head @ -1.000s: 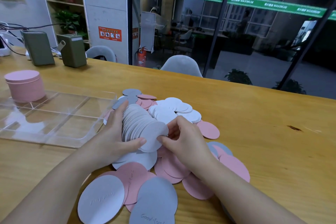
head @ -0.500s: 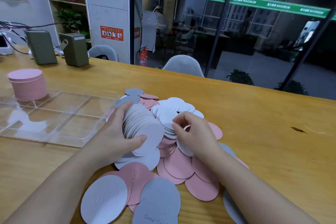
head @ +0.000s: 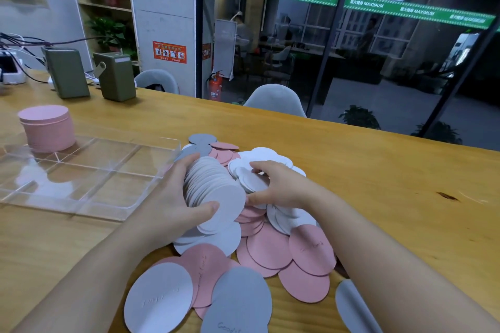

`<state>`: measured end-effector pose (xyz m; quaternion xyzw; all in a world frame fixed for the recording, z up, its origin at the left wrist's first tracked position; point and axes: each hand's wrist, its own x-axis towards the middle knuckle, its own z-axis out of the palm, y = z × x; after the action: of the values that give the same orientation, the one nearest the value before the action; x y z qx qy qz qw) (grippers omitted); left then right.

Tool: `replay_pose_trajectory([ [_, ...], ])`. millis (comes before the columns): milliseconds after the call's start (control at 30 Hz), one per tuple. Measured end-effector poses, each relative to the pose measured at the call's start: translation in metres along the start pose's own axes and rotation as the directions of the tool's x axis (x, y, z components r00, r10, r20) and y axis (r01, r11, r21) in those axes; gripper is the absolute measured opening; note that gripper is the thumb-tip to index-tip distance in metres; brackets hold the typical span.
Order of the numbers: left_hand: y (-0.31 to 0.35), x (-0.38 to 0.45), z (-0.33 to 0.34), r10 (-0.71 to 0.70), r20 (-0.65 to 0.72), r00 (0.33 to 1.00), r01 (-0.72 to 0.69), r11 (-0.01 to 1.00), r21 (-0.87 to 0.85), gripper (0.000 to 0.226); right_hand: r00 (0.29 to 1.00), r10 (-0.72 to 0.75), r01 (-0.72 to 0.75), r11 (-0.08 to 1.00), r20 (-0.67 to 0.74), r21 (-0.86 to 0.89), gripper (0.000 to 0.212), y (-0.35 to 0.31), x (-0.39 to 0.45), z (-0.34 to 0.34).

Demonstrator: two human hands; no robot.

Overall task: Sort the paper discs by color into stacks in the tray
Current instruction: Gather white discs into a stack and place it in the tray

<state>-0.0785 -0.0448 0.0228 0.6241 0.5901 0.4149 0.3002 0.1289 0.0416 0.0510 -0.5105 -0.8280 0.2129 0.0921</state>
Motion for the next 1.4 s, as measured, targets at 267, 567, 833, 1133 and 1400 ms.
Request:
replay_pose_trajectory([
  [267, -0.001, 0.001, 0.001, -0.002, 0.005, 1.000, 0.002, 1.000, -0.018, 0.101, 0.991, -0.049, 0.042, 0.998, -0.122, -0.055, 0.056, 0.004, -0.010, 0.007],
  [567, -0.002, 0.003, 0.002, -0.012, -0.014, 1.000, 0.011, 0.998, -0.063, 0.106, 0.892, -0.183, 0.199, 0.980, -0.414, -0.003, 0.072, 0.009, -0.042, 0.016],
  [833, -0.006, 0.003, 0.004, 0.000, -0.033, 0.999, -0.002, 0.998, -0.059, 0.104, 0.875, -0.246, 0.251, 0.967, -0.416, -0.043, 0.101, -0.013, -0.052, 0.028],
  [1133, -0.006, 0.005, 0.002, 0.005, -0.015, 1.000, -0.006, 0.994, -0.107, 0.116, 0.906, -0.228, 0.225, 0.973, -0.356, -0.052, 0.104, -0.043, -0.037, 0.047],
  [1400, -0.005, 0.007, 0.001, 0.006, -0.023, 1.000, -0.008, 0.998, -0.056, 0.129, 0.911, -0.241, 0.229, 0.971, -0.335, -0.076, 0.120, -0.048, -0.036, 0.051],
])
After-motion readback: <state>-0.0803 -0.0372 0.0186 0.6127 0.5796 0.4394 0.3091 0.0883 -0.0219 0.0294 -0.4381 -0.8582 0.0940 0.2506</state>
